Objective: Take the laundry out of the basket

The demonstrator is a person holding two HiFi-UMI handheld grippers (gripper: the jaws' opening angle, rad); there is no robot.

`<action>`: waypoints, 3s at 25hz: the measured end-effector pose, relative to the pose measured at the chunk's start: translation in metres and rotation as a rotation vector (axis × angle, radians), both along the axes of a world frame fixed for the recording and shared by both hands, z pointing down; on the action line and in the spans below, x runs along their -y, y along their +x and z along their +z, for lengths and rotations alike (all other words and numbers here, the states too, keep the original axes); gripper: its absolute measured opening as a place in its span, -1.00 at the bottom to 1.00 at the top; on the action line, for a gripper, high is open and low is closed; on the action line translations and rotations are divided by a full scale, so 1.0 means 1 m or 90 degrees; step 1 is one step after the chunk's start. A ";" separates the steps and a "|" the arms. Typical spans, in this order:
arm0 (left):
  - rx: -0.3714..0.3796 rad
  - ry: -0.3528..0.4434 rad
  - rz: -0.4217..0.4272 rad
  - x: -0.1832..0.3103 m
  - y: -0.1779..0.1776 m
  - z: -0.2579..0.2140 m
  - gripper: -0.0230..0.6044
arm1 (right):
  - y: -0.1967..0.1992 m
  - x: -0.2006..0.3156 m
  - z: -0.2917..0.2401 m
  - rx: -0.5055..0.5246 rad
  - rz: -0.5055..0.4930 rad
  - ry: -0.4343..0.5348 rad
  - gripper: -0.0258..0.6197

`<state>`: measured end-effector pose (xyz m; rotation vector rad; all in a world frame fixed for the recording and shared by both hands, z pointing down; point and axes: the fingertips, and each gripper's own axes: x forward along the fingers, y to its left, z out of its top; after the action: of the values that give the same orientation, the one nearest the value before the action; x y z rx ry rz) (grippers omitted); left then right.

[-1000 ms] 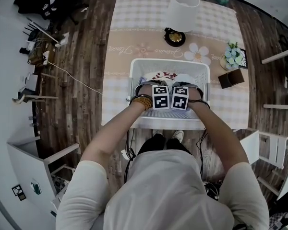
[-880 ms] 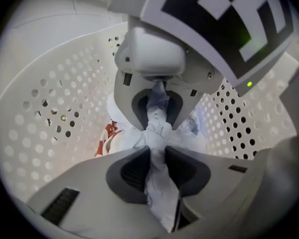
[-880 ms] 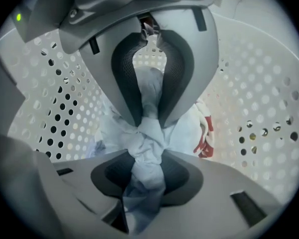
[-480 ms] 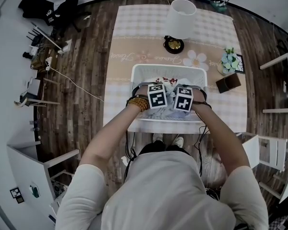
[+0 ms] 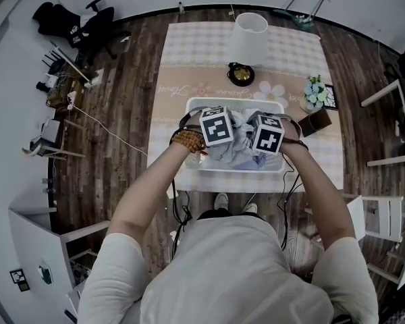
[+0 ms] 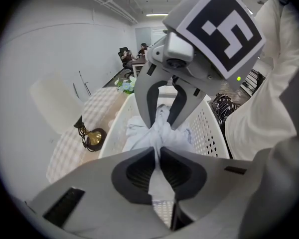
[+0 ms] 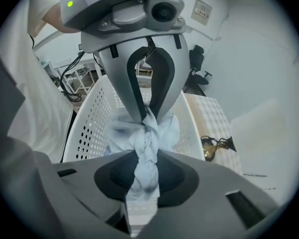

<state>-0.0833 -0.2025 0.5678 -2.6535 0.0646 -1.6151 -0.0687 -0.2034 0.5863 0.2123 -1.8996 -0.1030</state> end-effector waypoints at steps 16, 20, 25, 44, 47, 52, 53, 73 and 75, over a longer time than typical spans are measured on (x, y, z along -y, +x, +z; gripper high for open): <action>-0.014 0.073 -0.008 0.005 -0.004 -0.103 -0.74 | -0.003 0.000 -0.108 0.020 -0.005 0.089 -0.57; -0.028 0.072 0.001 0.001 0.009 -0.108 -0.74 | 0.010 -0.004 -0.112 0.022 0.011 0.093 -0.57; -0.046 0.078 0.034 -0.001 0.044 -0.118 -0.74 | 0.045 -0.008 -0.121 0.011 0.045 0.106 -0.57; -0.124 0.073 0.300 -0.084 0.284 -0.143 -0.74 | 0.284 -0.093 -0.139 -0.051 0.325 0.106 -0.57; -0.134 0.059 0.328 -0.105 0.308 -0.142 -0.74 | 0.306 -0.111 -0.136 -0.054 0.350 0.100 -0.57; -0.112 0.069 0.328 -0.105 0.317 -0.132 -0.75 | 0.317 -0.115 -0.128 -0.048 0.355 0.098 -0.57; -0.106 0.075 0.325 -0.102 0.318 -0.129 -0.75 | 0.318 -0.115 -0.126 -0.047 0.354 0.097 -0.57; -0.020 0.021 0.327 -0.102 0.344 -0.013 -0.76 | 0.342 -0.106 -0.014 -0.036 0.322 0.009 -0.57; -0.007 0.012 0.329 -0.099 0.349 0.011 -0.77 | 0.346 -0.103 0.008 -0.032 0.321 -0.005 -0.57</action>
<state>0.2653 -0.1032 0.5786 -2.3843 -0.5519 -1.4116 0.2773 -0.1006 0.5943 0.6680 -1.7435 0.2379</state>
